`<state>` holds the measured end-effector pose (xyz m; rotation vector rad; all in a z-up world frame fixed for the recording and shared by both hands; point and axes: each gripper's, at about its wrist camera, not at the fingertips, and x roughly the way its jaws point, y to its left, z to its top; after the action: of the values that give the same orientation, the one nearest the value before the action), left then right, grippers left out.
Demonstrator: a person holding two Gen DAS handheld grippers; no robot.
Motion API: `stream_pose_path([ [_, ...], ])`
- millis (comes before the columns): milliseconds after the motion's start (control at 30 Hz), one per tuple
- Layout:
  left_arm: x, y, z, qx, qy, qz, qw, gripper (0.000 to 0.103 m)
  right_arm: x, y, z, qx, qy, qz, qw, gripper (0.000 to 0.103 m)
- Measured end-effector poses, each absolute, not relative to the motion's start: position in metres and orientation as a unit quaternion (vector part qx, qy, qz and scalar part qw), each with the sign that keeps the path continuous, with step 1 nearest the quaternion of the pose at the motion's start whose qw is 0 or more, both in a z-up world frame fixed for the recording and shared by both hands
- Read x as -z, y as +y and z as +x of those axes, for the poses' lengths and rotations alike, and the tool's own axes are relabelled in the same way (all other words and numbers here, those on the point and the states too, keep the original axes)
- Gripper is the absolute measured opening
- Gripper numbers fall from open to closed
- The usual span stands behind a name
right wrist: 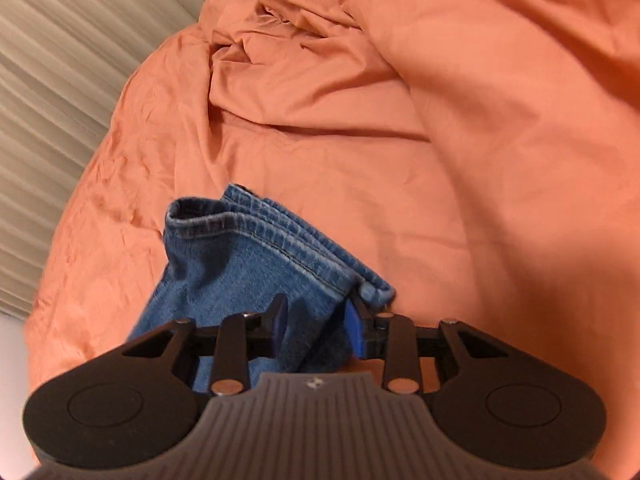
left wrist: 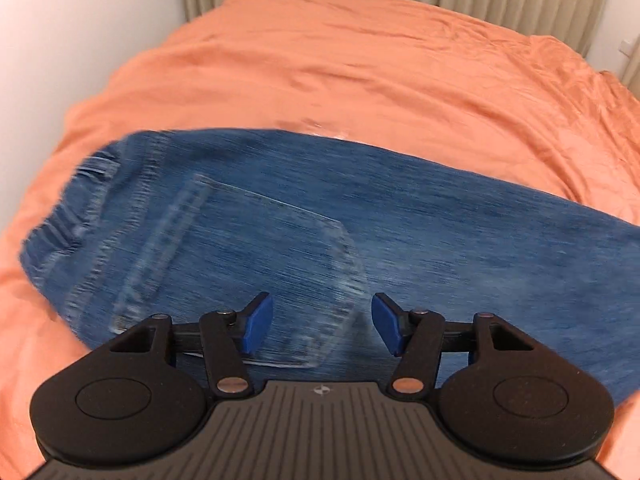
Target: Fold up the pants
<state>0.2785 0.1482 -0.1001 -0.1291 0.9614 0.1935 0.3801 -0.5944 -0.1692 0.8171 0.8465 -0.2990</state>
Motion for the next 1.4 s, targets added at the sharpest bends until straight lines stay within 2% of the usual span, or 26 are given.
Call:
stream_pose_path([
  [67,0.101,0.141,0.281,-0.087,0.463,-0.052,0.881,0.067,0.167,-0.595,0.385,0.148,0.397,0.376,0.824,0.001],
  [267,0.112,0.130,0.286,-0.060,0.477,-0.050,0.876,0.064,0.106,-0.583,0.367,0.113,0.339,0.321,0.877,0.000],
  [367,0.119,0.129,0.288,-0.059,0.480,-0.051,0.874,0.064,0.135,-0.589,0.363,0.147,0.390,0.310,0.854,0.000],
  [467,0.118,0.127,0.286,-0.057,0.479,-0.050,0.875,0.064,0.162,-0.595,0.358,0.158,0.391,0.326,0.846,0.000],
  [667,0.115,0.129,0.284,-0.050,0.472,-0.050,0.879,0.064,0.168,-0.583,0.367,0.163,0.402,0.262,0.862,0.000],
  [700,0.113,0.129,0.284,-0.047,0.469,-0.048,0.880,0.064,0.164,-0.579,0.369,0.160,0.405,0.241,0.867,0.006],
  [733,0.111,0.129,0.285,-0.044,0.466,-0.045,0.882,0.064,0.158,-0.575,0.373,0.159,0.407,0.208,0.875,0.019],
  [767,0.108,0.130,0.285,-0.039,0.463,-0.041,0.884,0.064,0.150,-0.571,0.376,0.163,0.404,0.167,0.885,0.026],
  [833,0.103,0.131,0.290,-0.026,0.457,-0.031,0.889,0.064,0.133,-0.568,0.377,0.153,0.392,0.116,0.900,0.028],
  [900,0.097,0.129,0.299,-0.015,0.454,-0.012,0.891,0.064,0.121,-0.570,0.384,0.119,0.388,0.122,0.906,0.028],
  [967,0.091,0.124,0.310,-0.011,0.448,0.009,0.894,0.065,0.113,-0.567,0.397,0.094,0.382,0.123,0.911,0.035],
  [1100,0.083,0.119,0.337,-0.005,0.446,0.025,0.895,0.065,0.116,-0.548,0.439,0.067,0.393,0.099,0.912,0.037],
  [1200,0.086,0.120,0.354,-0.005,0.451,0.026,0.892,0.065,0.124,-0.535,0.467,0.073,0.396,0.063,0.913,0.047],
  [1233,0.089,0.121,0.358,-0.007,0.453,0.026,0.891,0.065,0.127,-0.533,0.476,0.076,0.398,0.058,0.912,0.047],
  [1300,0.095,0.123,0.367,-0.014,0.459,0.026,0.888,0.065,0.133,-0.532,0.487,0.075,0.406,0.055,0.909,0.038],
  [1333,0.098,0.125,0.370,-0.016,0.462,0.023,0.887,0.065,0.136,-0.532,0.492,0.074,0.411,0.053,0.907,0.017],
  [1367,0.101,0.126,0.374,-0.015,0.464,0.020,0.885,0.065,0.138,-0.533,0.496,0.072,0.417,0.053,0.905,0.009],
  [1400,0.105,0.126,0.376,-0.014,0.466,0.020,0.884,0.065,0.140,-0.534,0.498,0.070,0.422,0.054,0.902,0.008],
])
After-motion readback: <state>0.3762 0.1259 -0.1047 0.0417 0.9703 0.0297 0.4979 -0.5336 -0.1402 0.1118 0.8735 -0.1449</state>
